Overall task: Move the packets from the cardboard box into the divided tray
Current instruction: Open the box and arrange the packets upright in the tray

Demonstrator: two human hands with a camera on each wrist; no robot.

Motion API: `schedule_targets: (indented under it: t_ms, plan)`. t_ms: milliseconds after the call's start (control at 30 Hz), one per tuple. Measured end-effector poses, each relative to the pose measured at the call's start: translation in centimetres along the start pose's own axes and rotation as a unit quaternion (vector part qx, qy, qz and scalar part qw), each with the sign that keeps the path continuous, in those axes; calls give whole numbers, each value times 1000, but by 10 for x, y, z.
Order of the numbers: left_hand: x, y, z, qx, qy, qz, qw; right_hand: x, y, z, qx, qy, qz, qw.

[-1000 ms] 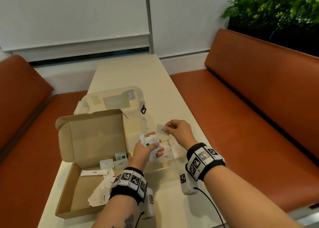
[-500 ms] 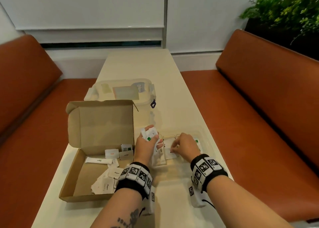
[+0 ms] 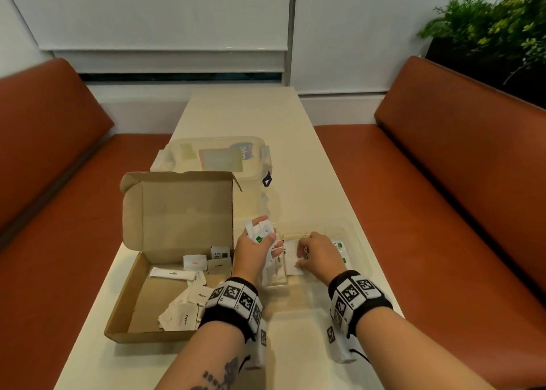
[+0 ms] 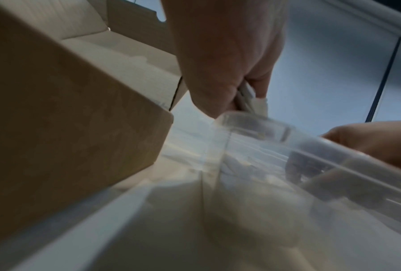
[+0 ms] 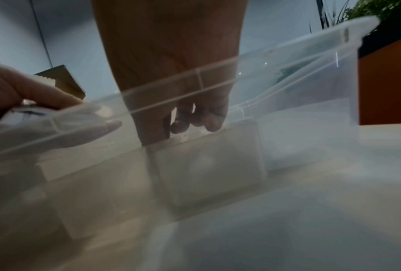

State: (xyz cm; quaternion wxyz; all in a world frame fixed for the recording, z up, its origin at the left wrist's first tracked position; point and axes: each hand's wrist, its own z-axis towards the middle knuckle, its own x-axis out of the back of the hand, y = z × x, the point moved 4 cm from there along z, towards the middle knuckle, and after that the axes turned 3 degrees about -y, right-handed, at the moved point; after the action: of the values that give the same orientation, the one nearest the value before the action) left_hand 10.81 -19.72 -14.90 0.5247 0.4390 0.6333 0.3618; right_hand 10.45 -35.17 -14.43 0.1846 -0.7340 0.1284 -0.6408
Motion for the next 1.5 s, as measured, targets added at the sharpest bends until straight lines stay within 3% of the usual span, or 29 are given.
schedule_targets:
  t_ms: [167, 267, 367, 500, 733, 833, 1200, 1367, 1500]
  plan:
    - [-10, 2, -6, 47, -58, -18, 997, 19, -8, 1, -24, 84, 189, 978]
    - [-18, 5, -11, 65, -93, -13, 993, 30, -14, 4, -31, 71, 295, 952]
    - [-22, 9, -12, 70, -111, -8, 991, 35, -16, 6, -21, 39, 329, 943]
    - [-28, 14, -13, 71, -129, 20, 989, 39, -10, 4, -16, 44, 394, 918]
    - [-42, 13, -16, 66, -146, 54, 986, 42, -9, 4, -13, 28, 434, 900]
    - [-44, 12, -16, 73, -140, 39, 987, 48, -9, 4, -7, 15, 445, 896]
    - [-44, 9, -8, 61, -71, -1, 996, 57, 8, 3, -71, 86, 457, 883]
    - [-35, 10, -4, 41, -3, -40, 998, 60, 18, 1, -91, 114, 526, 838]
    - [-38, 11, -4, 34, -1, -36, 999, 51, 19, -3, -83, 103, 596, 792]
